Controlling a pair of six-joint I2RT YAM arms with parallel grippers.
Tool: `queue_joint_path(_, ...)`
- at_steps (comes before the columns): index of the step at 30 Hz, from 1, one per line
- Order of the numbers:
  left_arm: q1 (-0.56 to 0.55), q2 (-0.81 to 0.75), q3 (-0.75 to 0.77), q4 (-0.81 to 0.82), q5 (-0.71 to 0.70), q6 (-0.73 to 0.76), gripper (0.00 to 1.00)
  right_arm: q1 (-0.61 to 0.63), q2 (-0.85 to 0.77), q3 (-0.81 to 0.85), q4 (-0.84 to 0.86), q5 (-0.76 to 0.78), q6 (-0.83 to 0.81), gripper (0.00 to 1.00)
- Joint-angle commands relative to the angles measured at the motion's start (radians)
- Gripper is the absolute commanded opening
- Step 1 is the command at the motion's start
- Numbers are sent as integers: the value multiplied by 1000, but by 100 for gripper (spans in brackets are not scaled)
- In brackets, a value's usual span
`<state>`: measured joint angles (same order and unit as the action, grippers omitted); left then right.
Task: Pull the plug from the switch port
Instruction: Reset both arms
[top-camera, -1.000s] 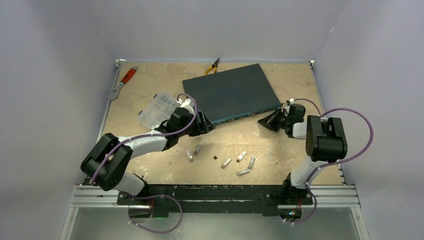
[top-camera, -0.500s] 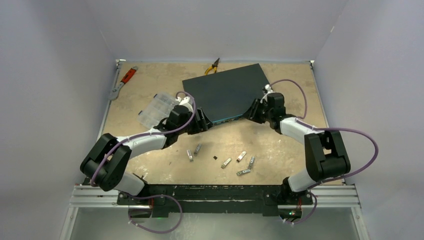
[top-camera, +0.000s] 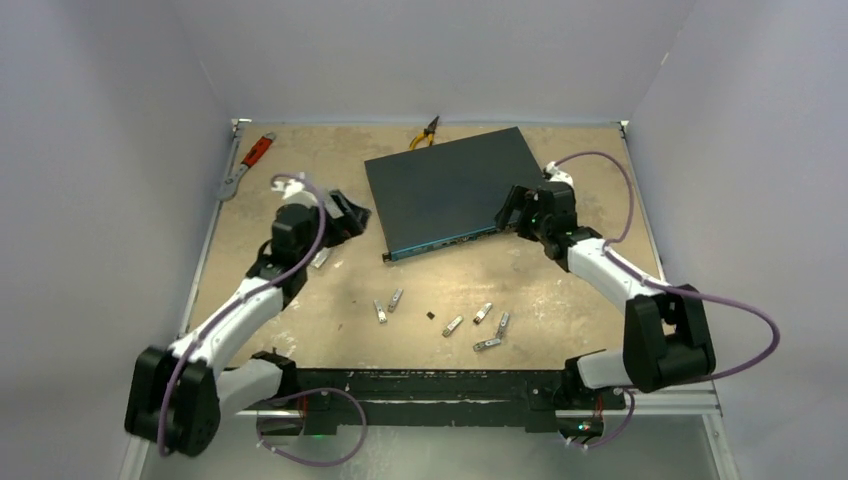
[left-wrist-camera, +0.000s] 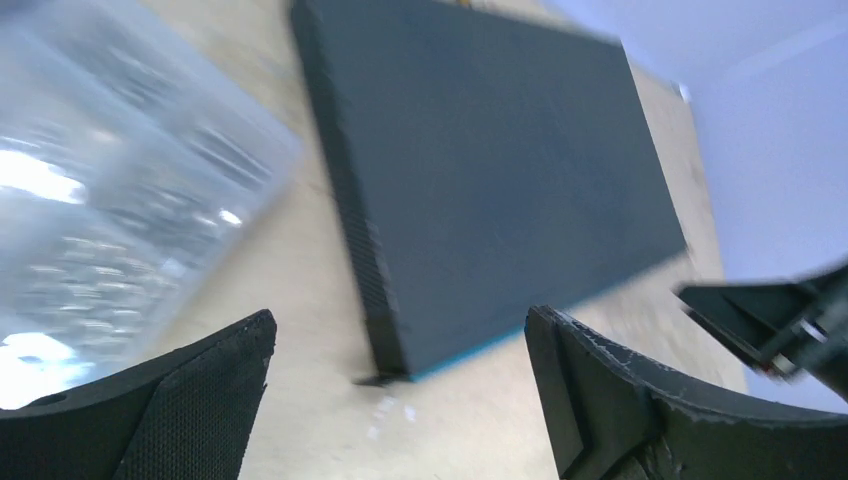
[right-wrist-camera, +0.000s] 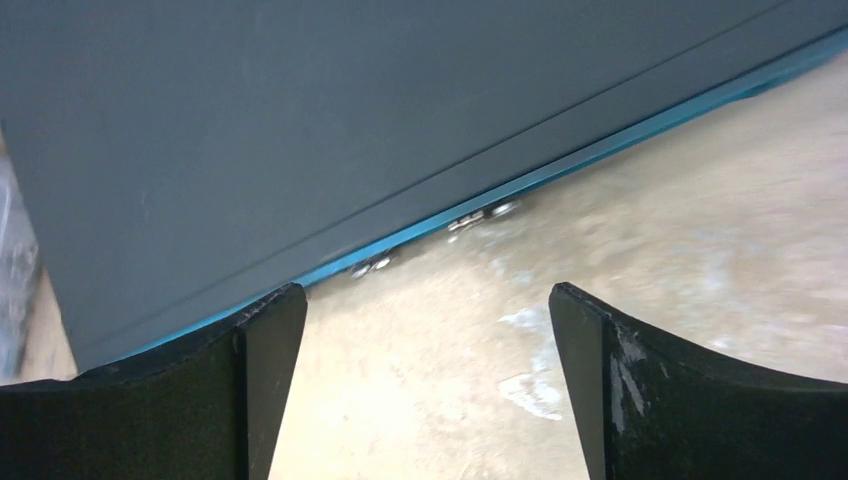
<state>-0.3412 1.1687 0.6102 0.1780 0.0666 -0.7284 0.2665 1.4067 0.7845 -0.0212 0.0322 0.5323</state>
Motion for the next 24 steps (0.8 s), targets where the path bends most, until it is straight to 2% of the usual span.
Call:
queue_joint_path(1, 78, -239, -83, -60, -290, 136, 98, -84, -96, -10, 5, 196, 4, 98)
queue_joint_path(6, 80, -420, -216, -10, -663, 265, 100, -186, -123, -60, 106, 211, -34, 99)
queue_joint_path(10, 80, -420, -330, 142, -774, 306, 100, -190, -122, -93, 176, 330, -18, 99)
queue_joint_path(14, 80, -284, -415, 381, -813, 434, 100, -191, -172, -210, 356, 412, -55, 98)
queue_joint_path(16, 81, -195, -385, 412, -795, 492, 100, -191, -201, -284, 490, 430, -98, 97)
queue_joint_path(21, 87, 41, -376, 629, -724, 580, 100, -194, -241, -380, 702, 444, -198, 97)
queue_joint_path(24, 109, 155, -396, 778, -639, 629, 100, -194, -228, -456, 887, 439, -274, 98)
